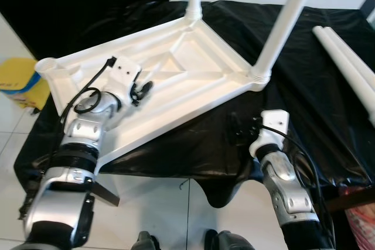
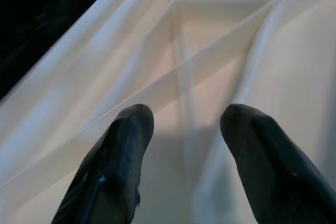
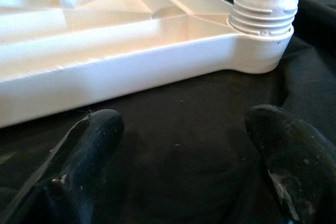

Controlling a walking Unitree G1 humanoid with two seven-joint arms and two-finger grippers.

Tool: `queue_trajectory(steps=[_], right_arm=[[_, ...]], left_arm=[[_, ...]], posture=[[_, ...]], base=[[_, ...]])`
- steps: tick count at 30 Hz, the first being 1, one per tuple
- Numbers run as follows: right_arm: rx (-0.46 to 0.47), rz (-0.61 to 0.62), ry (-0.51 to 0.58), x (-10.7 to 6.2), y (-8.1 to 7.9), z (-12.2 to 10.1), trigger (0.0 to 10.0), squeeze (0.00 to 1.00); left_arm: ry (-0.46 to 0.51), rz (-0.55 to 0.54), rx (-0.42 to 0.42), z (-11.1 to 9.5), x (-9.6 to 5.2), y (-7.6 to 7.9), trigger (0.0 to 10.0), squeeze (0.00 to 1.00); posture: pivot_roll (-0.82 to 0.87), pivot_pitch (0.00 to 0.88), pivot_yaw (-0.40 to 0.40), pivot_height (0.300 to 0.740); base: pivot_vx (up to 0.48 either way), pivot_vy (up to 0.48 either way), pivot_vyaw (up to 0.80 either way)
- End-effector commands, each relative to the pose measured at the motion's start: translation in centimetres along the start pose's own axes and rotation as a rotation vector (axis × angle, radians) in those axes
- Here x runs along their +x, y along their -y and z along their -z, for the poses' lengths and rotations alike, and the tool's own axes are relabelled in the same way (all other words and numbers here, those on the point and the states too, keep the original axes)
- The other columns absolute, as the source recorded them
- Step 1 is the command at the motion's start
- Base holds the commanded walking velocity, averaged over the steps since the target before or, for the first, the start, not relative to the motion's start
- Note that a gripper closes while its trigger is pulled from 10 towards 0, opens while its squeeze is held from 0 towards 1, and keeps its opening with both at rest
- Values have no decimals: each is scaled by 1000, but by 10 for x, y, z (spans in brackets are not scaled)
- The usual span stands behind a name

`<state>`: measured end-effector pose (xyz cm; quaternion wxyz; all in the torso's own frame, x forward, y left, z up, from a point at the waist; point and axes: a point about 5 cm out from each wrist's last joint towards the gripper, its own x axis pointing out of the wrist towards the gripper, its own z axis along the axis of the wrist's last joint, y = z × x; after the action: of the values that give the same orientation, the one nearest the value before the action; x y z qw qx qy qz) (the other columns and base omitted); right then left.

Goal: Building children table

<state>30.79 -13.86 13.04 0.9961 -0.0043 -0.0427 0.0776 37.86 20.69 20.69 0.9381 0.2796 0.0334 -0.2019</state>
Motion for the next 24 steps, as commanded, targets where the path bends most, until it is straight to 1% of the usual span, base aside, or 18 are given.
queue_trajectory(steps=[1,2,4,5,6,7,8,10,13,14,15,16,17,18,20,21,23,24], right_arm=[[-18,-21,-57,4,-3,10,10000,0],[-18,-21,-57,4,-3,10,10000,0],[-2,-43,-62,12,-9,8,10000,0],[-2,-43,-62,12,-9,8,10000,0],[0,-61,-54,21,-14,5,10000,0],[0,-61,-54,21,-14,5,10000,0],[-4,-68,-51,24,-15,4,10000,0],[1,-84,-59,32,-18,3,10000,0],[1,-90,-62,36,-19,3,10000,0],[2,-97,-66,39,-20,3,10000,0],[5,-108,-75,46,-22,3,10000,0],[5,-108,-75,46,-22,3,10000,0],[8,-113,-82,49,-23,3,10000,0],[8,-113,-82,49,-23,3,10000,0],[14,-113,-96,54,-23,4,10000,0],[14,-113,-96,54,-23,4,10000,0],[23,-114,-101,58,-23,4,10000,0],[24,-113,-102,60,-23,3,10000,0]], left_arm=[[-52,-253,48,10,-8,-23,10000,0],[-52,-253,48,10,-8,-23,10000,0],[-104,-283,125,18,-11,-31,10000,0],[-104,-283,125,18,-11,-31,10000,0],[-166,-313,152,28,-16,-36,10000,0],[-166,-313,152,28,-16,-36,10000,0],[-191,-322,168,32,-18,-38,10000,0],[-225,-295,205,38,-20,-34,10000,0],[-234,-269,220,40,-20,-30,10000,0],[-238,-240,223,42,-19,-26,10000,0],[-229,-161,235,43,-18,-14,10000,0],[-229,-161,235,43,-18,-14,10000,0],[-225,-115,231,44,-17,-7,10000,0],[-225,-115,231,44,-17,-7,10000,0],[-212,18,224,46,-17,12,10000,0],[-212,18,224,46,-17,12,10000,0],[-183,189,181,44,-20,41,10000,0],[-171,276,180,42,-23,56,10000,0]], posture=[[4,190,-50,740],[4,190,-50,740],[7,204,-50,740],[7,204,-50,740],[12,197,-46,740],[12,197,-46,740],[19,194,-46,740],[27,192,-49,740],[34,190,-51,740],[34,190,-51,740],[47,191,-52,740],[47,191,-52,740],[47,191,-52,740],[47,191,-52,740],[61,193,-51,740],[61,193,-51,740],[70,196,-50,740],[74,196,-49,740]], base=[[0,0,0],[0,0,0],[0,0,0],[0,0,0],[0,0,0],[0,0,0],[0,0,0],[0,0,0],[0,0,0],[0,0,0],[0,0,0],[0,0,0],[0,0,0],[0,0,0],[0,0,0],[0,0,0],[0,0,0],[0,0,0]])
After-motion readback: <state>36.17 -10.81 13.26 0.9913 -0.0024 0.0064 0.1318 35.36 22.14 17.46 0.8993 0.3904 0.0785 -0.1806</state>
